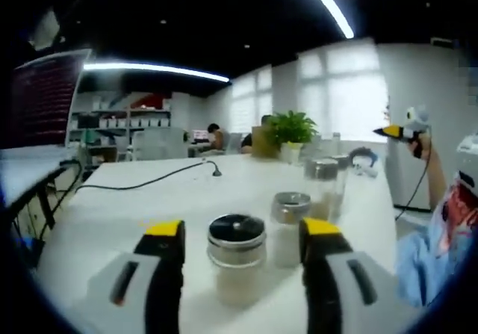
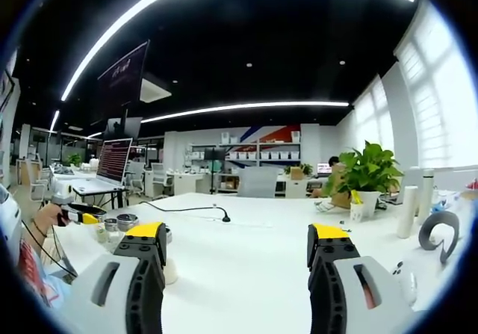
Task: Rotate the seasoning bottle until the label or dispensing opening points toward the visible target arrow and the bottle remains upright within the marked orientation range
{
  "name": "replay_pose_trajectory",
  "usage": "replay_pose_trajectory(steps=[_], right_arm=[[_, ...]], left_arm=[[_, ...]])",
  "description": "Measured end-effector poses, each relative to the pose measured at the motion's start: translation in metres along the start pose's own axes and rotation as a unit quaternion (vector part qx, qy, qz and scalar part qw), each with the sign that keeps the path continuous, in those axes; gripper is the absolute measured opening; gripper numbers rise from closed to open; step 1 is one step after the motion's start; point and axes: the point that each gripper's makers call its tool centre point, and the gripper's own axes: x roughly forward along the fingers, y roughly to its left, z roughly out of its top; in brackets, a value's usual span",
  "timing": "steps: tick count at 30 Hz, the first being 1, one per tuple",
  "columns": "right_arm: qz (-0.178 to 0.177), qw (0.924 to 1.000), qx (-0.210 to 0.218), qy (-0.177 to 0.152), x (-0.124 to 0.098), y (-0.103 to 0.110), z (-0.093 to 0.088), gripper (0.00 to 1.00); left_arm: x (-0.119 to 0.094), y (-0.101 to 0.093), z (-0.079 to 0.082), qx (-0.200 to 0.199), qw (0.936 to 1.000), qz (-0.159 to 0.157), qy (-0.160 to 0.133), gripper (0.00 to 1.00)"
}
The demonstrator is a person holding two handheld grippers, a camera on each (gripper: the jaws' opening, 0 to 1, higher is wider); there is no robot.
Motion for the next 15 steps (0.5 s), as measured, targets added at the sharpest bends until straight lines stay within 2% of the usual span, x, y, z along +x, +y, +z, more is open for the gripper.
replay_pose_trajectory(steps=[2, 3, 5, 7, 8, 10, 11, 14, 15], right_arm=[[-0.006, 1.0000, 0.001, -0.003, -0.001, -0.003, 0.001, 0.80], [-0.008, 1.0000, 0.001, -0.003, -0.001, -0.003, 0.001, 0.80], [-0.009, 0.9999, 0.001, -0.005, -0.002, -0.004, 0.002, 0.80], [-0.010, 0.9999, -0.001, -0.005, -0.001, -0.004, 0.003, 0.80], [-0.009, 0.9999, -0.003, -0.004, -0.001, -0.003, 0.003, 0.80], [-0.008, 0.9999, -0.006, -0.004, -0.001, -0.003, 0.002, 0.80], [-0.010, 0.9999, -0.006, -0.004, -0.001, -0.004, 0.003, 0.80], [-0.017, 0.9998, -0.003, -0.005, -0.002, -0.009, 0.003, 0.80], [-0.018, 0.9998, -0.001, -0.005, -0.002, -0.010, 0.002, 0.80]], left_arm=[[-0.001, 0.000, 0.006, 0.001, 0.9995, 0.029, -0.015, 0.68], [-0.002, -0.002, 0.006, 0.013, 0.9993, 0.033, -0.013, 0.67], [-0.002, 0.002, 0.010, 0.012, 0.9975, 0.066, -0.021, 0.66], [-0.001, 0.003, 0.019, 0.004, 0.9953, 0.084, -0.049, 0.66], [0.000, 0.001, 0.019, -0.001, 0.9955, 0.081, -0.050, 0.65], [0.004, -0.005, 0.014, -0.009, 0.9977, 0.056, -0.038, 0.65], [0.005, -0.005, 0.011, -0.022, 0.9977, 0.055, -0.033, 0.64], [0.003, 0.002, 0.009, -0.035, 0.9956, 0.078, -0.039, 0.59], [0.003, 0.007, 0.010, -0.043, 0.9934, 0.096, -0.045, 0.57]])
